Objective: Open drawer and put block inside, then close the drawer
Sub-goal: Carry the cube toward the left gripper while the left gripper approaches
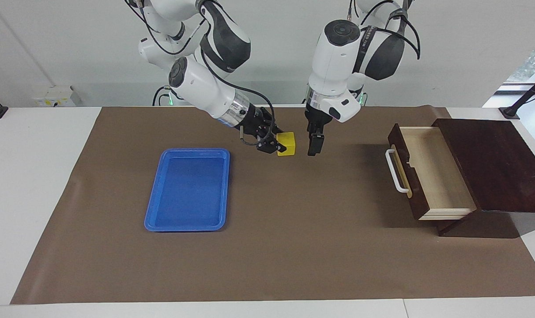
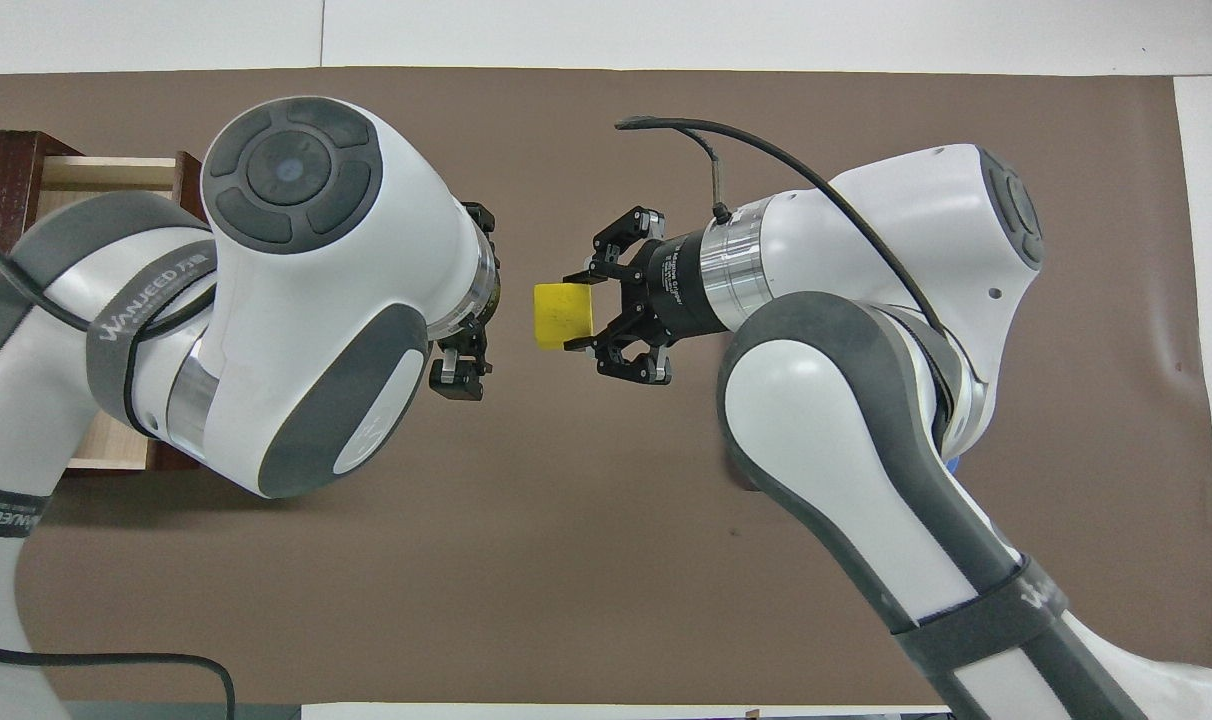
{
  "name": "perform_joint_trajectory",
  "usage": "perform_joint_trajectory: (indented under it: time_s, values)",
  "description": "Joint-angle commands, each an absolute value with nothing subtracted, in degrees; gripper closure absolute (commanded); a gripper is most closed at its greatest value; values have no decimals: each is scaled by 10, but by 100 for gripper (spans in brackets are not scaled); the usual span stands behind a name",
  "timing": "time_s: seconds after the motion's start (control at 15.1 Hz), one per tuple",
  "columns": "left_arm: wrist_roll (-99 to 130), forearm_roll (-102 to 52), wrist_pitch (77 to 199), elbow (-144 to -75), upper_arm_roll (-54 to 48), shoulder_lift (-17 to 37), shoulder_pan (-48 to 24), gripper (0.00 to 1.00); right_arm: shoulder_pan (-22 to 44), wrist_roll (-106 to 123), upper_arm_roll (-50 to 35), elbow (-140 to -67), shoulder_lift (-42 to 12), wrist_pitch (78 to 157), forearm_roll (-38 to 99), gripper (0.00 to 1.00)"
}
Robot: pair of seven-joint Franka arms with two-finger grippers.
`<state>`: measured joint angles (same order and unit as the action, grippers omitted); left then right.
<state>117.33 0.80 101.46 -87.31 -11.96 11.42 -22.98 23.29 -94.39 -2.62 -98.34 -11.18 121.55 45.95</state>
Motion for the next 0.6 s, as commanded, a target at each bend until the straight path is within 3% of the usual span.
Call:
perform_joint_trajectory:
  time_s: [0.0, 0.53]
  values:
    - [1228, 10, 989, -838, -109, 130, -251, 0, 243, -962, -25, -975, -117, 1220, 448, 100]
    - [1288, 30, 960, -800, -109, 153, -283, 0, 246, -962, -25, -974, -116, 1217, 447, 100]
